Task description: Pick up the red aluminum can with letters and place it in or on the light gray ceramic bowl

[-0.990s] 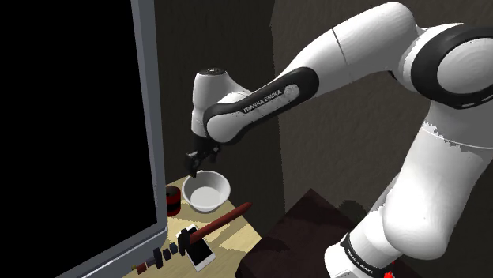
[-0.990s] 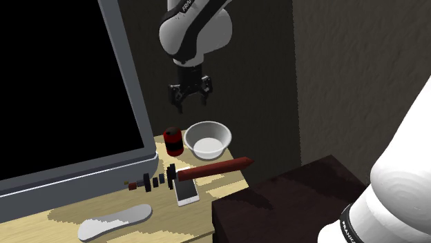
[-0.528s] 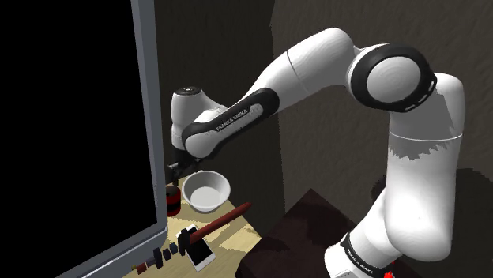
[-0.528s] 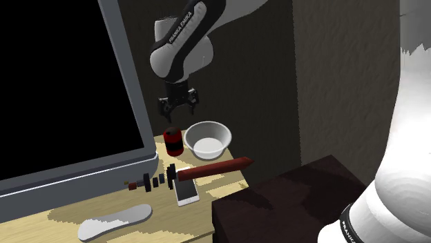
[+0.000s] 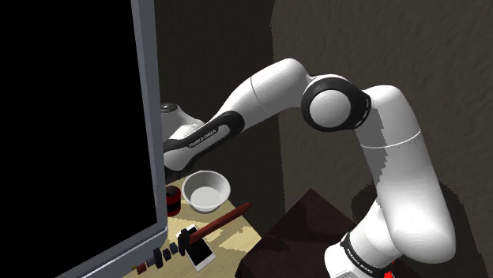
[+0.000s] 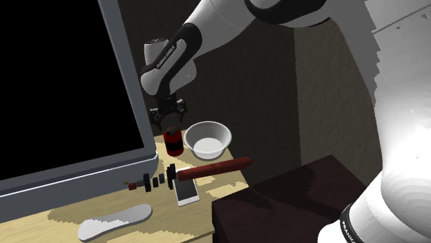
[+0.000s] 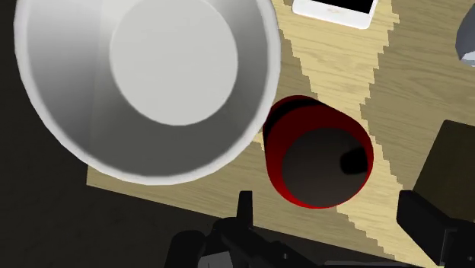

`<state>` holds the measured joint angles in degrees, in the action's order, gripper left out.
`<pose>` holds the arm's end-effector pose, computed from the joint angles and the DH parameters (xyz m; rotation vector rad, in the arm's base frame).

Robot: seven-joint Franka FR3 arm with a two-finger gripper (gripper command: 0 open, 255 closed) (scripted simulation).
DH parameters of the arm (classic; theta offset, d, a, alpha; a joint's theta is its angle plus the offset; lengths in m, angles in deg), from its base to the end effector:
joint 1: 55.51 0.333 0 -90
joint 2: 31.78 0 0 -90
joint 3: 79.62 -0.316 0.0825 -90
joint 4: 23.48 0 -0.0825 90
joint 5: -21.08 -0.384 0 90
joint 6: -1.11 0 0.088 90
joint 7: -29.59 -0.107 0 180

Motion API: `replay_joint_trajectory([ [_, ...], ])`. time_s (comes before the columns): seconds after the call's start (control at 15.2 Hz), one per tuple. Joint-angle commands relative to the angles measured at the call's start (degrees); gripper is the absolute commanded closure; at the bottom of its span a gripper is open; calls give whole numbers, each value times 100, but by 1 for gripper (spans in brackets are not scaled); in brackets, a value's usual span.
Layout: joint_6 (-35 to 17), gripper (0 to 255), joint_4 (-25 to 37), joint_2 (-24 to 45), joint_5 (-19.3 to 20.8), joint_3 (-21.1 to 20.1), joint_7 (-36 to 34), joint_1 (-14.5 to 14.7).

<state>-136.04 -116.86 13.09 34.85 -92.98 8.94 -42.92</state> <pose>0.6270 0.2821 0.1700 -3.1219 -0.3170 -0.0129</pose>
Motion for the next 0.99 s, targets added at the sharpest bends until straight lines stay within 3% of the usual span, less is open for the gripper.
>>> replay_joint_trajectory([
  [0.0, -17, 0, 192, 223, 27, 22, -13, 63],
  [0.86, -230, 0, 324, 566, 85, 93, -42, 118],
  [0.92, -234, 255, 336, 583, 87, 95, -39, 117],
])
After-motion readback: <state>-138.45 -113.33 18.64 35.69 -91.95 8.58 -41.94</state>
